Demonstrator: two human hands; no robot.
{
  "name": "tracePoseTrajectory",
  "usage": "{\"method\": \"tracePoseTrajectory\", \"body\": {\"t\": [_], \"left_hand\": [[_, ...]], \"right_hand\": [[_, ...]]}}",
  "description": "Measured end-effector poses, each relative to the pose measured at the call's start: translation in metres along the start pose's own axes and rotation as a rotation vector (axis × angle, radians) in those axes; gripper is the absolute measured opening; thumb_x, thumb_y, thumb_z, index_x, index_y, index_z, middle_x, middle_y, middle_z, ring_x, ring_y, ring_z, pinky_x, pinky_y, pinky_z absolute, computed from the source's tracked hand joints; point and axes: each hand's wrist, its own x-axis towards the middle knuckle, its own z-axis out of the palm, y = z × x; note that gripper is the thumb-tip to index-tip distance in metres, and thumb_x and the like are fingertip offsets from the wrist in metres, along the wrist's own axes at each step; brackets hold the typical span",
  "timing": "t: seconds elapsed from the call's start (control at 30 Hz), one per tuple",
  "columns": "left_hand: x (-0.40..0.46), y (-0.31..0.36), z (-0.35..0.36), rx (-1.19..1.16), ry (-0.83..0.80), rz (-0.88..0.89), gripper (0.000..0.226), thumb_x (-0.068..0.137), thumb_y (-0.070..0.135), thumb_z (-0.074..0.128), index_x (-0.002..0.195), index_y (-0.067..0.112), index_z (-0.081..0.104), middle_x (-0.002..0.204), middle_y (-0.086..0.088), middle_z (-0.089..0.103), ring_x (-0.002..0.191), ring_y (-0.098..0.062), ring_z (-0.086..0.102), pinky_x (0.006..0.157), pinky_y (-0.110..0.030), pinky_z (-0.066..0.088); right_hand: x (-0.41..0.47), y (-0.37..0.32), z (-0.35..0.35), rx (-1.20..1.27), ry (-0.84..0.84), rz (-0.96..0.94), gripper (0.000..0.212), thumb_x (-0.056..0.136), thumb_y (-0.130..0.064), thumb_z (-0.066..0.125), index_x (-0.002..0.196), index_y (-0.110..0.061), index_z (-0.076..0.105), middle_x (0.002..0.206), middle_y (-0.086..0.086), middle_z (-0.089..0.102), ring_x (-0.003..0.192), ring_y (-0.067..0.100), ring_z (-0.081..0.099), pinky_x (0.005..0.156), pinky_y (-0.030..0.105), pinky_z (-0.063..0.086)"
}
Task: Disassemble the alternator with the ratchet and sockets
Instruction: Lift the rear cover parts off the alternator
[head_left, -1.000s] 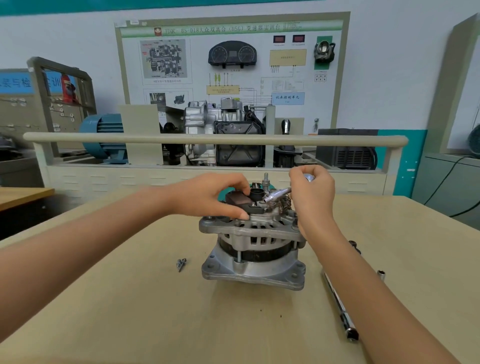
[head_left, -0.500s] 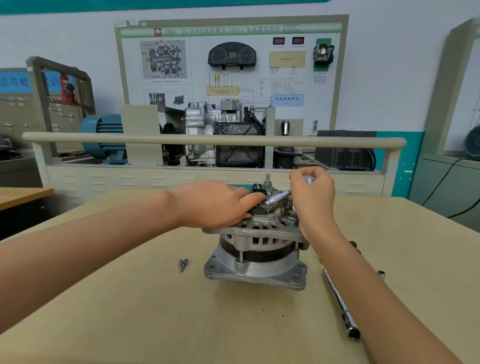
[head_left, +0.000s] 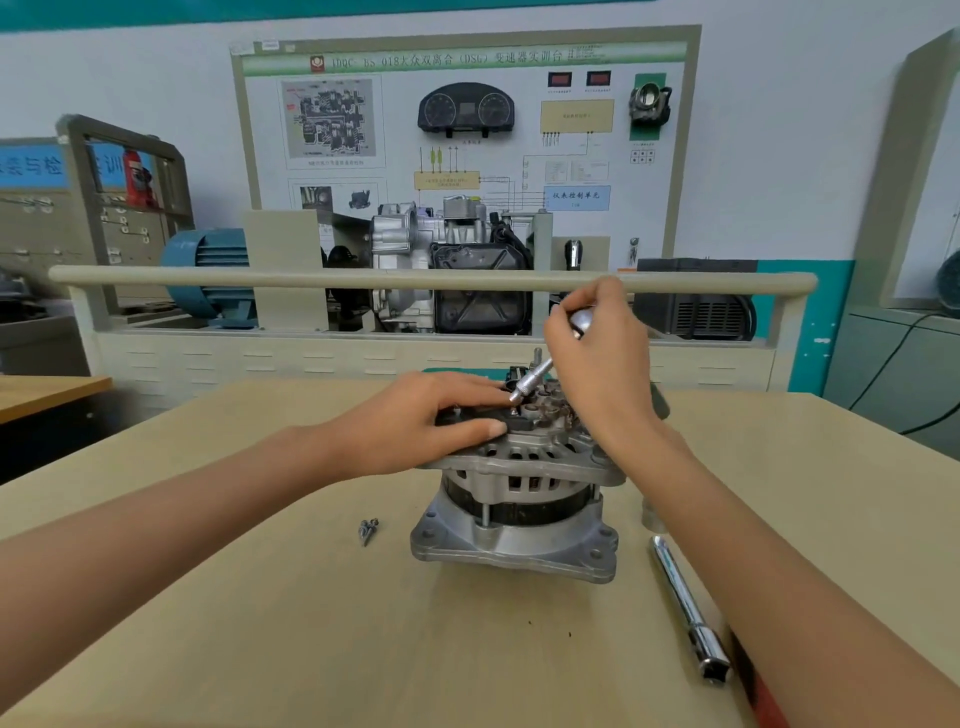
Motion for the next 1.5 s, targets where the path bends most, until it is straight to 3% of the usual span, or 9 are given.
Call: {"method": "tracePoseTrajectory", "body": {"t": [0.13,0.37,0.53,0.67,0.83,1.13,1.27,1.37,1.5], "left_hand": [[-0.001,0.001,0.003,-0.092,0.015,-0.062,0.033,0.091,0.033,0.058,0.124,0.031,0.06,0.124,0.022,0.051,0.115,0.014,0.044,0.095,0.002,0.029],[-0.001,0.005,0.005,-0.206,0.025,-0.115,0.028,0.09,0.031,0.061,0.117,0.037,0.062,0.117,0.025,0.055,0.11,0.012,0.049,0.093,-0.003,0.036],[0.0,0.01,0.004,-0.278,0.057,-0.141,0.018,0.087,0.03,0.065,0.1,0.042,0.063,0.11,0.015,0.06,0.101,0.006,0.054,0.091,-0.01,0.041],[0.004,0.013,0.009,-0.257,0.1,-0.146,0.013,0.08,0.035,0.07,0.091,0.036,0.064,0.102,0.008,0.058,0.093,0.001,0.056,0.092,-0.02,0.044],[0.005,0.014,0.011,-0.332,0.119,-0.177,0.01,0.08,0.035,0.069,0.089,0.031,0.065,0.101,0.004,0.057,0.094,-0.005,0.057,0.096,-0.025,0.045],[0.006,0.016,0.007,-0.393,0.073,-0.255,0.015,0.094,0.027,0.051,0.085,0.029,0.062,0.101,0.005,0.056,0.094,-0.001,0.052,0.088,-0.015,0.037],[0.006,0.016,0.006,-0.404,0.062,-0.266,0.018,0.096,0.027,0.047,0.087,0.031,0.062,0.104,0.007,0.056,0.099,-0.003,0.052,0.093,-0.02,0.037],[0.006,0.016,0.007,-0.409,0.065,-0.264,0.018,0.096,0.027,0.048,0.086,0.033,0.062,0.105,0.007,0.056,0.099,-0.002,0.052,0.093,-0.018,0.036],[0.006,0.016,0.007,-0.401,0.068,-0.257,0.017,0.096,0.026,0.049,0.087,0.032,0.062,0.105,0.005,0.056,0.098,-0.001,0.052,0.089,-0.013,0.036]], "right_hand": [[0.009,-0.003,0.003,-0.155,-0.121,-0.111,0.009,0.091,-0.015,0.049,0.098,-0.012,0.045,0.07,-0.01,0.048,0.072,0.021,0.055,0.064,0.035,0.042],[0.016,-0.004,0.005,-0.317,-0.222,-0.278,0.01,0.09,-0.011,0.046,0.094,-0.015,0.038,0.057,-0.008,0.042,0.054,0.016,0.044,0.047,0.027,0.024],[0.017,-0.003,0.006,-0.282,-0.194,-0.261,0.01,0.089,-0.011,0.047,0.094,-0.016,0.04,0.054,-0.009,0.042,0.051,0.008,0.041,0.046,0.023,0.025],[0.017,-0.004,0.006,-0.269,-0.203,-0.261,0.009,0.088,-0.011,0.047,0.097,-0.013,0.044,0.055,-0.009,0.042,0.054,0.016,0.044,0.05,0.033,0.025],[0.019,-0.003,0.006,-0.224,-0.213,-0.253,0.012,0.089,-0.011,0.047,0.1,-0.009,0.047,0.054,-0.008,0.041,0.053,0.016,0.042,0.054,0.032,0.028],[0.017,-0.008,0.012,-0.244,-0.257,-0.315,0.01,0.089,-0.01,0.047,0.095,-0.016,0.043,0.057,-0.01,0.042,0.05,0.005,0.038,0.046,0.019,0.023],[0.019,-0.011,0.01,-0.261,-0.233,-0.337,0.013,0.087,-0.01,0.048,0.093,-0.019,0.041,0.055,-0.011,0.039,0.05,0.005,0.038,0.054,0.032,0.02],[0.021,-0.011,0.009,-0.308,-0.249,-0.342,0.011,0.088,-0.011,0.047,0.098,-0.015,0.047,0.059,-0.012,0.04,0.053,0.009,0.039,0.055,0.031,0.016],[0.021,-0.014,0.01,-0.316,-0.277,-0.343,0.014,0.09,-0.012,0.046,0.102,-0.013,0.053,0.066,-0.008,0.048,0.061,0.012,0.045,0.057,0.03,0.024]]}}
